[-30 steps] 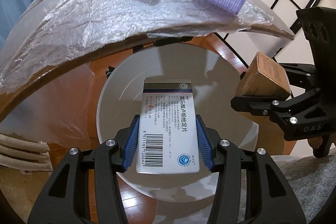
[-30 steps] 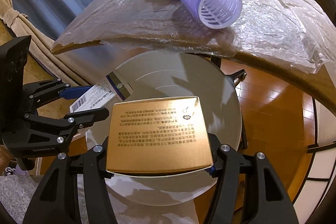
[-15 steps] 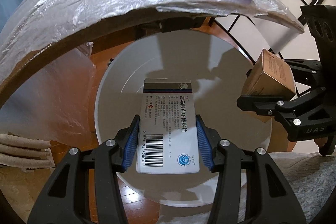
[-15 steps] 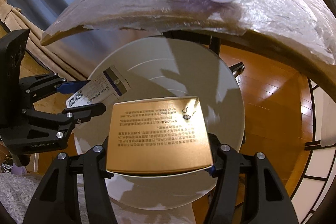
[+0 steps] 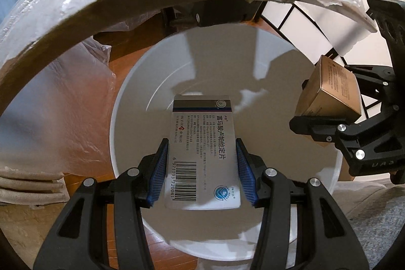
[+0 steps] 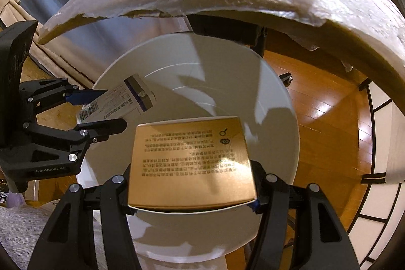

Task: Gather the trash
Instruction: 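Lower the white medicine box with the left tool while the right tool lowers the tan box over the bin, then open the left tool over the bin while the right tool releases the tan box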

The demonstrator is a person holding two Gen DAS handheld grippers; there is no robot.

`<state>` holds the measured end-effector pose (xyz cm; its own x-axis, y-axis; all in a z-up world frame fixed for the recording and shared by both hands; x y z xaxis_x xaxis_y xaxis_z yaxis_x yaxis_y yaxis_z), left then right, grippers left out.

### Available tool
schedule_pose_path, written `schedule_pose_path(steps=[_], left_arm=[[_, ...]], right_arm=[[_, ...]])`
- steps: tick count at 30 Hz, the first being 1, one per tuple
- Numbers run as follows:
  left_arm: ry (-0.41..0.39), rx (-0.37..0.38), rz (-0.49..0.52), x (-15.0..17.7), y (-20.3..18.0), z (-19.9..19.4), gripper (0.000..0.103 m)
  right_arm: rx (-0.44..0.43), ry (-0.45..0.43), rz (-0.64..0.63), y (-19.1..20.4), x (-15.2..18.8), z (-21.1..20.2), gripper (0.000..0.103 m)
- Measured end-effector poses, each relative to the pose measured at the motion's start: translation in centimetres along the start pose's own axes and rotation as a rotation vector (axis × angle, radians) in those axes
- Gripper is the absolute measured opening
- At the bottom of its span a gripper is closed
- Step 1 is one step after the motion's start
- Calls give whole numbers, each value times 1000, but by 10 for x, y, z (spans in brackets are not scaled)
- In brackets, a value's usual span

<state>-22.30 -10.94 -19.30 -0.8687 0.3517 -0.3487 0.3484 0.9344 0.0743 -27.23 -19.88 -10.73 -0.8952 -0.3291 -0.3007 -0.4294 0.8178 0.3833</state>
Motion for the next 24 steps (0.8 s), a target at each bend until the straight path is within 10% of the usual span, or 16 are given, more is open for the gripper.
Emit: schedule_pose_path(steps=[14,16,24], left_arm=[[1,-2,21,-2,-4,8,52],[-6,-23,17,-4,0,6,84],[-35,-5,2,-4,4,-12,87]], right_arm=[[21,23,13,-18,5,12,61],[54,16,32,-23,6,10,78],[43,-45,53,-26,9,-15,86]])
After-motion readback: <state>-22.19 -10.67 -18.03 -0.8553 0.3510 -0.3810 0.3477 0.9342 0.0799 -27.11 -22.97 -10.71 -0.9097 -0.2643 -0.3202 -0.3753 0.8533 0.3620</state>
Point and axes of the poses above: each gripper's, at about its wrist camera, not at the fingertips, and z roughly the way its jaws point, y to its left, x to its underside, the point moved 10 cm from there along z, roughly the way its jaws point, and after that the axes turned 10 degrees about -x, right-handed, at the moved point
